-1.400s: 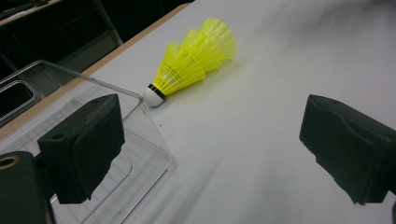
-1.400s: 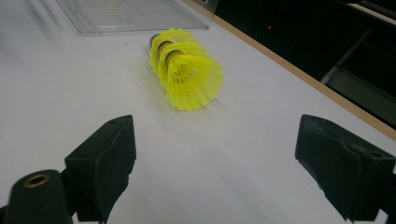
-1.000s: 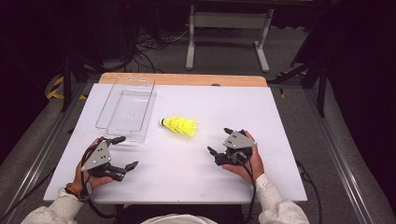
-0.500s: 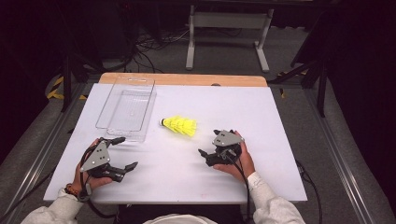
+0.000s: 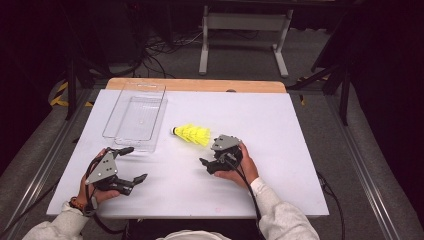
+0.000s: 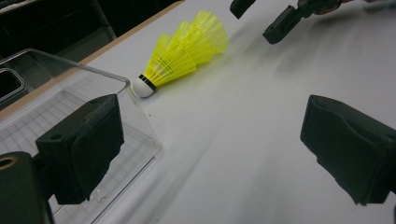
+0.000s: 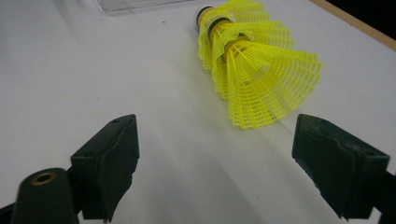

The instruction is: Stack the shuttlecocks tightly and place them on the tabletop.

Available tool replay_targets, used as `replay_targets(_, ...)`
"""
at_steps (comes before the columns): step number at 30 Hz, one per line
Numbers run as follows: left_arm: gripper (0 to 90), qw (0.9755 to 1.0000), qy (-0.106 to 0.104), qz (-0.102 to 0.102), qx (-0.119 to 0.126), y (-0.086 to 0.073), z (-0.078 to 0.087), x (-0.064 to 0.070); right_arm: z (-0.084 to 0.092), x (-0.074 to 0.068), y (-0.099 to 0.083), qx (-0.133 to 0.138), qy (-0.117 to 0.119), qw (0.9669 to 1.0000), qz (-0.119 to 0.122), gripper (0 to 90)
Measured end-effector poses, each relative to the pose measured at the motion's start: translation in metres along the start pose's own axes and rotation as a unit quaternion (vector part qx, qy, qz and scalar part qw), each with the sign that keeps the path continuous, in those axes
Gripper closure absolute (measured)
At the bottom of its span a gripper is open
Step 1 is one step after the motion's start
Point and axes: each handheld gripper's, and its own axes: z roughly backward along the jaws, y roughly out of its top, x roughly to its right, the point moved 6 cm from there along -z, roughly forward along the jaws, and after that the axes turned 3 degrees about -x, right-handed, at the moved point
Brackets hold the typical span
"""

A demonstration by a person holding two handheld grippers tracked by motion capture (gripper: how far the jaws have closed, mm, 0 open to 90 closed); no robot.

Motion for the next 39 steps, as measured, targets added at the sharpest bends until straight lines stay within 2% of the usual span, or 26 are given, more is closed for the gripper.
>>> replay_targets(2, 6.9, 1.0, 0.0, -0.001, 0.0, 0.0, 0.0, 0.0, -0.006, 0.0, 0.003, -0.002, 0.013, 0.9998, -0.012, 17.1)
replay_targets(11, 6.9, 1.0, -0.003, -0.001, 0.001, 0.0, 0.0, 0.001, -0.026, 0.002, 0.014, -0.017, 0.035, 0.9986, -0.036, 20.6)
replay_targets(17, 7.0, 1.0, -0.003, -0.001, 0.002, 0.001, 0.0, 0.001, -0.041, -0.003, 0.025, -0.022, 0.05, 0.9979, -0.035, 23.9)
replay_targets(21, 7.0, 1.0, -0.004, -0.001, 0.002, 0.001, 0.0, 0.001, -0.046, -0.006, 0.03, -0.025, 0.052, 0.9977, -0.036, 25.0)
replay_targets(23, 7.0, 1.0, -0.004, -0.001, 0.002, 0.001, 0.0, 0.001, -0.05, -0.007, 0.033, -0.025, 0.046, 0.9979, -0.037, 25.8)
replay_targets(26, 7.0, 1.0, -0.005, -0.003, 0.003, 0.001, 0.001, 0.001, -0.055, -0.008, 0.037, -0.025, 0.049, 0.9973, -0.049, 28.2)
replay_targets(29, 7.0, 1.0, -0.006, -0.003, 0.003, 0.001, 0.001, 0.002, -0.06, -0.006, 0.038, -0.026, 0.04, 0.9968, -0.063, 32.0)
replay_targets(35, 7.0, 0.9999, -0.013, -0.001, 0.002, 0.0, -0.001, 0.005, -0.069, -0.002, 0.045, -0.018, 0.011, 0.9959, -0.088, 37.7)
replay_targets(39, 7.0, 0.9998, -0.017, -0.004, 0.0, 0.0, -0.002, 0.007, -0.073, 0.0, 0.049, -0.013, -0.011, 0.9947, -0.102, 45.5)
